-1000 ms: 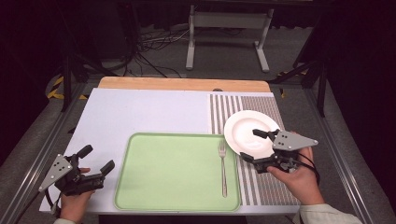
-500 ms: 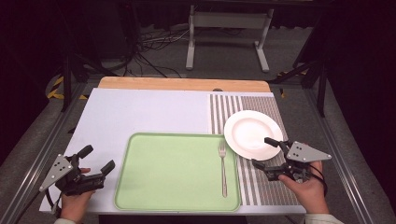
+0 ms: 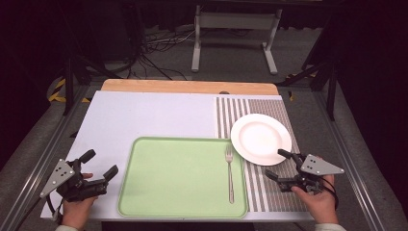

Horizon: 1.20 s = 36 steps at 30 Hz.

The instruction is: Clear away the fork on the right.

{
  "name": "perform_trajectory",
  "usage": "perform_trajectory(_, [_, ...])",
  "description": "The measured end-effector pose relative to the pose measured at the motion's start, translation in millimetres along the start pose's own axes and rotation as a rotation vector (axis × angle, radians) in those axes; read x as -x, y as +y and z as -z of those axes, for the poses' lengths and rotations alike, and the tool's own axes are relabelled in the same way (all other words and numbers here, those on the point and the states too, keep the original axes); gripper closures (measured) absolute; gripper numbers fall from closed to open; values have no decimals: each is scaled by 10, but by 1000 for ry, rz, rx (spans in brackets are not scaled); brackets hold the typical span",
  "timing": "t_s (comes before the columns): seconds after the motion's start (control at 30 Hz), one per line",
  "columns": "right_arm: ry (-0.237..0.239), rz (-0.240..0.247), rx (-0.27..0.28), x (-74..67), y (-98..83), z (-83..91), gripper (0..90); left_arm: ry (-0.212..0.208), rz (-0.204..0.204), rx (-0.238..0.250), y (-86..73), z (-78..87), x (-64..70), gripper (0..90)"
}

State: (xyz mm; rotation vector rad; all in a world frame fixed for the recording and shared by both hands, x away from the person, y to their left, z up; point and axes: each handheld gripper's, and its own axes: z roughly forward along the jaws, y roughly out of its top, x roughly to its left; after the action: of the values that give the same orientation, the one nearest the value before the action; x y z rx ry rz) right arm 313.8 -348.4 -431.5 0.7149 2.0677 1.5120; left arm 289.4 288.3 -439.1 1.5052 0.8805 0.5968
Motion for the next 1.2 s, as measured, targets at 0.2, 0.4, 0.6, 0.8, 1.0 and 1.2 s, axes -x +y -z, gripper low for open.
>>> perform_trajectory(0.2, [-5, -32, -25, -2, -134, 15, 137, -1, 1, 1, 1, 1, 2, 3])
perform_trajectory(0.4, [-32, -57, -22, 9, -221, 29, 136, -2, 8, -7, -18, -11, -8, 3])
perform_trajectory(0.6, [-51, -67, -19, 22, -225, 29, 143, 0, 7, -7, -21, -10, -9, 3])
perform_trajectory(0.8, [-59, -88, -9, 29, -223, 27, 143, 2, 13, -9, -23, -3, -20, 3])
perform_trajectory(1.0, [-76, -105, -10, 39, -227, 38, 143, 4, 20, -10, -24, -6, -16, 2])
perform_trajectory(1.2, [-77, -102, -17, 36, -224, 31, 142, 7, 20, -8, -23, -2, -19, 2])
